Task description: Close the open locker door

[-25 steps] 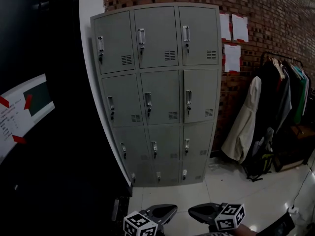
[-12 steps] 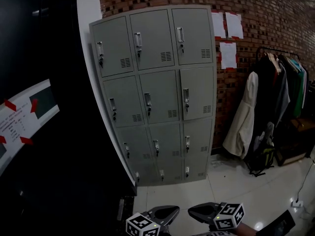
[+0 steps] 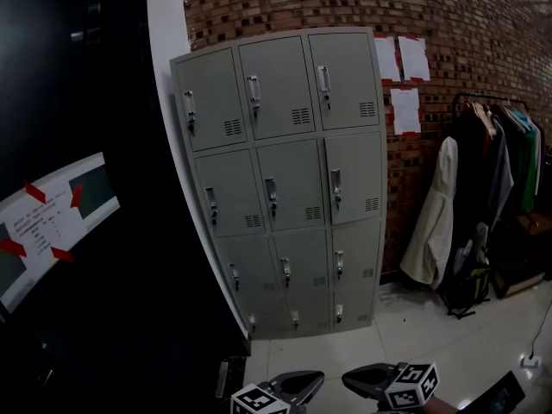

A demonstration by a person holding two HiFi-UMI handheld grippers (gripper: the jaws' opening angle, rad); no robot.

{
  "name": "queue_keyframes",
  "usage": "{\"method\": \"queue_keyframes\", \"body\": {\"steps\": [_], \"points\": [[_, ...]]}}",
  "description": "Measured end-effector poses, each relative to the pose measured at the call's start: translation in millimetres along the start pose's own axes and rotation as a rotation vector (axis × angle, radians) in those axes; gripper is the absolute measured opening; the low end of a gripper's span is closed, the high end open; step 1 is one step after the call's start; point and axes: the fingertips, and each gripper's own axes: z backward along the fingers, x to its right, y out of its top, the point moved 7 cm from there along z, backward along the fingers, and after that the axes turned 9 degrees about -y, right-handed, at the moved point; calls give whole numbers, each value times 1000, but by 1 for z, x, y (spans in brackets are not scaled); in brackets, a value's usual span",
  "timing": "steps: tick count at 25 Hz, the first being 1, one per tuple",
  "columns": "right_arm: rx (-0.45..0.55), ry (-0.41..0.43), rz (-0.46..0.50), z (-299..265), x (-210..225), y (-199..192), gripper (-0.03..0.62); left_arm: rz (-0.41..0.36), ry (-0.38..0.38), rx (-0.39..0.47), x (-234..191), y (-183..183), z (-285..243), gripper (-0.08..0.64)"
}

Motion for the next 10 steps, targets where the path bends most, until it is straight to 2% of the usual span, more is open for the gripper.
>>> {"method": "queue_keyframes", "body": {"steps": [10], "points": [[-2, -22, -5, -3, -2, -4, -5, 6, -8, 1, 1, -8, 4, 5]]}}
